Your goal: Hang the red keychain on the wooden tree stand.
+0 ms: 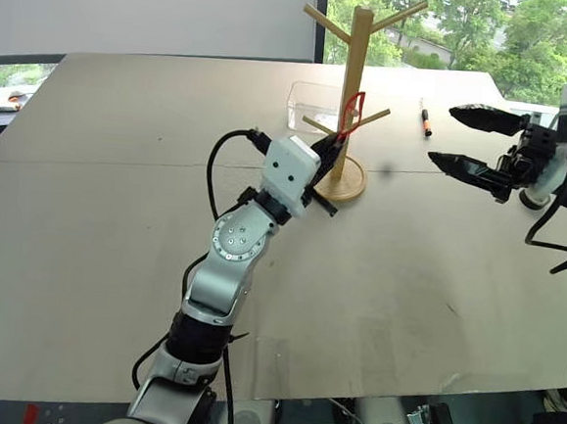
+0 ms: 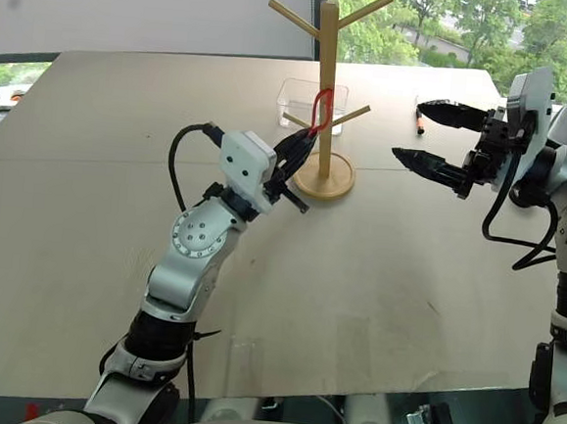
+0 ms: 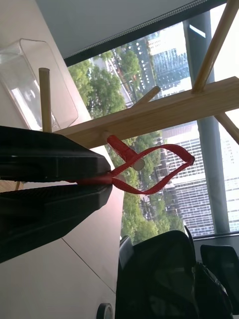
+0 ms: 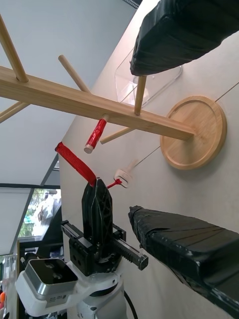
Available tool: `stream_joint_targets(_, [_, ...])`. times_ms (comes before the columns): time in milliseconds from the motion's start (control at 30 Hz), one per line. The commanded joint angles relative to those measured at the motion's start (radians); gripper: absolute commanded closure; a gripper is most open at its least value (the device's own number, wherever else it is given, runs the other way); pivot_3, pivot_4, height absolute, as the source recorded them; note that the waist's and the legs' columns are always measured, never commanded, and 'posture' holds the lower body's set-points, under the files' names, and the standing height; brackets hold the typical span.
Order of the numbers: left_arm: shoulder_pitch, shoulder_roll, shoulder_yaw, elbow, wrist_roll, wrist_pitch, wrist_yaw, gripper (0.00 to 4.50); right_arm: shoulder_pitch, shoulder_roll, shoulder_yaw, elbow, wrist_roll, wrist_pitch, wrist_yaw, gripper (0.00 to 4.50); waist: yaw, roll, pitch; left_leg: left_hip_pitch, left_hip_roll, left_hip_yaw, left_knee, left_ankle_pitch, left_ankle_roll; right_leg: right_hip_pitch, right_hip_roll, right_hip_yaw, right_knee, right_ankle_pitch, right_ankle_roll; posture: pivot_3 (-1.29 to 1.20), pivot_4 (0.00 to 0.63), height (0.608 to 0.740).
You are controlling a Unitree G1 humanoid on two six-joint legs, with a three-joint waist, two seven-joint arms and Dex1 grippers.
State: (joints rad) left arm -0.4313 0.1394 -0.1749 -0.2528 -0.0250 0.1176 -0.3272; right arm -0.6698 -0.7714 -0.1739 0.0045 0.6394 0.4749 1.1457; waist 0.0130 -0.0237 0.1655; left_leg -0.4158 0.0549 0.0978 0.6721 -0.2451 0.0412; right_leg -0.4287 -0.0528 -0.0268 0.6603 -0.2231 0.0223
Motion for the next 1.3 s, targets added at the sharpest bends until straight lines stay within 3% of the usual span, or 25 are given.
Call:
stream_joint_targets(33, [-0.031, -0.018, -0.004, 0.003, 0.013, -0.01, 0.019, 4.47, 0.003, -0.023, -0.046, -0.043, 0.015, -0.002, -0.011, 0.0, 0.0, 0.0, 0.0, 0.0, 0.0, 0.0, 0.0, 0.0, 0.0, 0.0, 0.0, 0.0, 0.0, 0.0, 0.0, 0.0, 0.15, 0.74])
stream_joint_targets(833, [-0.139, -0.065, -0.009, 0.183, 0.121, 0.013, 0.101, 4.47, 0.024, -0.033, -0.046, -0.056, 0.006, -0.014, -0.029, 0.0, 0.0, 0.0, 0.0, 0.0, 0.0, 0.0, 0.0, 0.0, 0.0, 0.0, 0.0, 0.0, 0.0, 0.0, 0.0, 0.0, 0.15, 0.74])
stream_joint_targets(933, [-0.146, -0.072, -0.002, 0.194, 0.118, 0.007, 0.108, 3.44, 0.027, -0.032, -0.047, -0.059, 0.004, -0.014, -0.033, 0.0, -0.001, 0.0, 0.0, 0.0, 0.0, 0.0, 0.0, 0.0, 0.0, 0.0, 0.0, 0.0, 0.0, 0.0, 0.0, 0.0, 0.15, 0.74])
stream_joint_targets(1167, [-0.124, -0.078, 0.005, 0.181, 0.098, 0.023, 0.099, 0.16, 0.052, -0.019, -0.049, -0.061, 0.0, -0.018, -0.059, 0.0, 0.0, 0.0, 0.0, 0.0, 0.0, 0.0, 0.0, 0.0, 0.0, 0.0, 0.0, 0.0, 0.0, 0.0, 0.0, 0.0, 0.15, 0.74])
stream_joint_targets(1300, [-0.071, -0.082, 0.056, 0.148, 0.059, 0.062, 0.123, 0.07, 0.079, 0.032, -0.057, -0.023, -0.024, -0.034, -0.154, 0.0, -0.003, 0.0, 0.0, 0.0, 0.0, 0.0, 0.0, 0.0, 0.0, 0.0, 0.0, 0.0, 0.0, 0.0, 0.0, 0.0, 0.15, 0.74])
